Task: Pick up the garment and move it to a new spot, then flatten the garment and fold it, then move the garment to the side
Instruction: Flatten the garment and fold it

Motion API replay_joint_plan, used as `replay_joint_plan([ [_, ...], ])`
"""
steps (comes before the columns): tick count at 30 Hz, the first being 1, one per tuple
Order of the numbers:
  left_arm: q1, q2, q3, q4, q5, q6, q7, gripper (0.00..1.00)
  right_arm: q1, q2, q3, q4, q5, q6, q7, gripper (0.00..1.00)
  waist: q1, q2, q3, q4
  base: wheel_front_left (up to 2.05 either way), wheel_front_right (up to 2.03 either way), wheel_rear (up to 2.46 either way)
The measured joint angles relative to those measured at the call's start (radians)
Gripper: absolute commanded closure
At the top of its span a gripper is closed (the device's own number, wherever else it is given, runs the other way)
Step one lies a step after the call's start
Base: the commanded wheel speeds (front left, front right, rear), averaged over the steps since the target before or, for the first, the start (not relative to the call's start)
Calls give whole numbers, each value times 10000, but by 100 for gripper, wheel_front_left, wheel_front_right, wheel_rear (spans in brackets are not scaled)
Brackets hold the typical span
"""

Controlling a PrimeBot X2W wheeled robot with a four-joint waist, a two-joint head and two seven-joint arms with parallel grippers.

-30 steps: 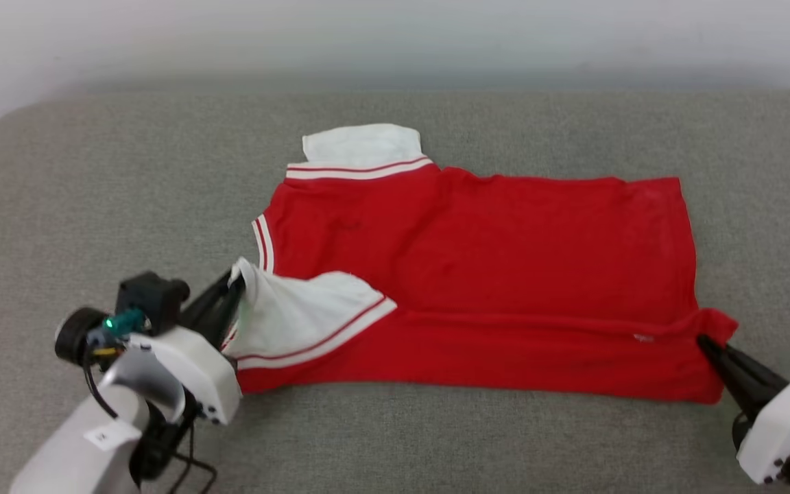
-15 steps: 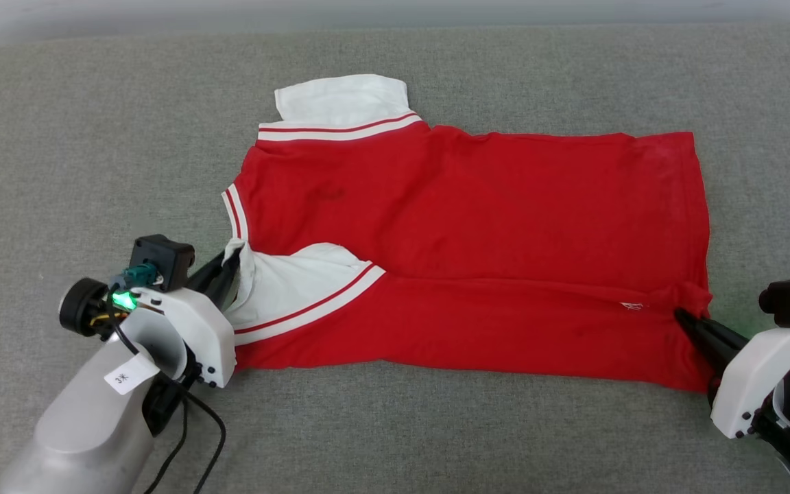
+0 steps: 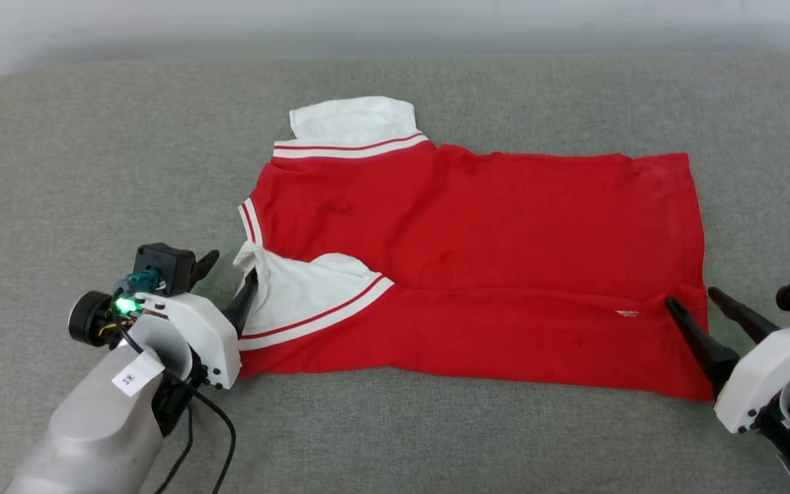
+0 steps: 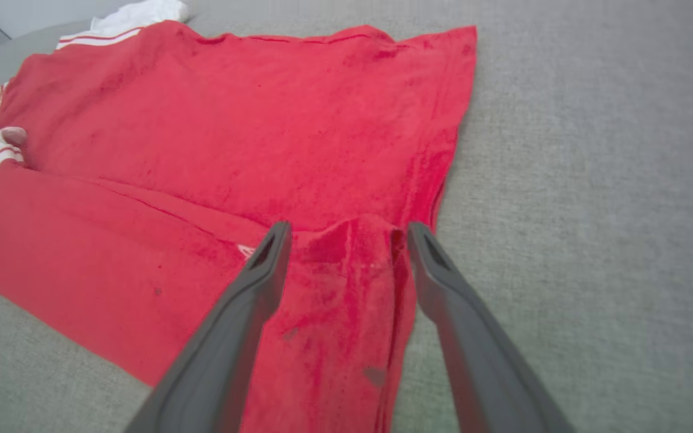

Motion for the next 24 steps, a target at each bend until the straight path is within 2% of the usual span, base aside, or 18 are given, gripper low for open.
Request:
replay_joint_plan([
  [5,-193,349,-443,-562,-408,0,328,0,689,-111,-476,-704,-263,0,-244,0,-1,0,-509,152,0,0,0],
  [10,-440,963,-894,-1396,-897,-2,1436,0,1248,-111,-961,-1423,-681,-2,-46,0,-2,0,-966,251,0,0,0],
  [16,-846,1664,-1522,-2370,-2092,-2,3985,0,1671,123,-1450,-1992,-1020,-2,389,0,-2,0,-1280,309,0,0,0],
  [19,-974,1850,-1787,-2692,-2865,-2,5528,0,1830,230,-1605,-2226,-1154,-2,585,0,-2,0,-1341,329,0,0,0],
  [24,-1218,2142,-2153,-3005,-3626,-2,7269,0,1883,422,-1732,-2535,-1260,-2,909,0,-2,0,-1276,294,0,0,0],
])
